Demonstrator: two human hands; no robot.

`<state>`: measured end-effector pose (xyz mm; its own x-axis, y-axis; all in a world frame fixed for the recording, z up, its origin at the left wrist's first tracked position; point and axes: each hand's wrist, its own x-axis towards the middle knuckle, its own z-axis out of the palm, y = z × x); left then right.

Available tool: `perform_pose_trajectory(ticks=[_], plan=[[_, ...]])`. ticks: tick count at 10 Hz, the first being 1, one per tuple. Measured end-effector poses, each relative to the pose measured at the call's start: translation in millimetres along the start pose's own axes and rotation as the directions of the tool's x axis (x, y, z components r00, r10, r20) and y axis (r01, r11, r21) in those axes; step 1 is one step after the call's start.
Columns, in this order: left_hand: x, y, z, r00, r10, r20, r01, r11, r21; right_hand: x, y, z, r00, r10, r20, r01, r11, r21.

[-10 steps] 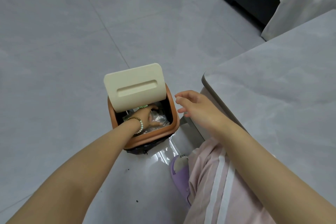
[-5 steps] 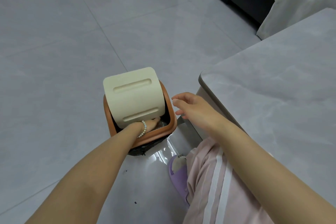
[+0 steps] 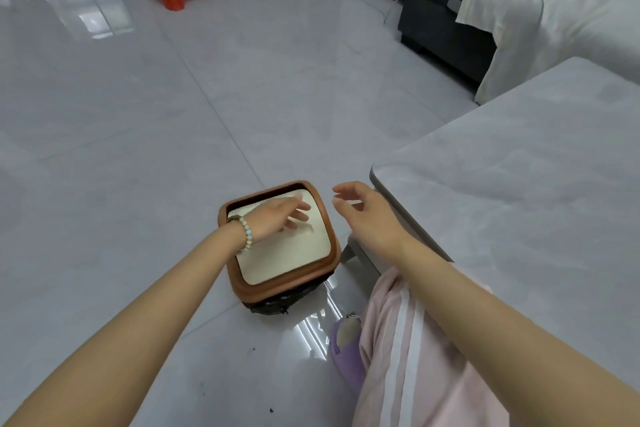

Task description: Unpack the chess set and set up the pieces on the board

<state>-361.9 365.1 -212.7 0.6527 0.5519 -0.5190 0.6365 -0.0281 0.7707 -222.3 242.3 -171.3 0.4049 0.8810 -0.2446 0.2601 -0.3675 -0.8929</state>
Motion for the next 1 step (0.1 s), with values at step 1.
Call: perform_pose_trajectory(ticks=[1], plan=[[-11.4,39.1,-5.0,0.980,0.144,-0.137,-0.146,0.989,-0.008,-7.4,-19.1,-21.8,0.995,-0.082,-0.062,0.081,0.997,-0.015]])
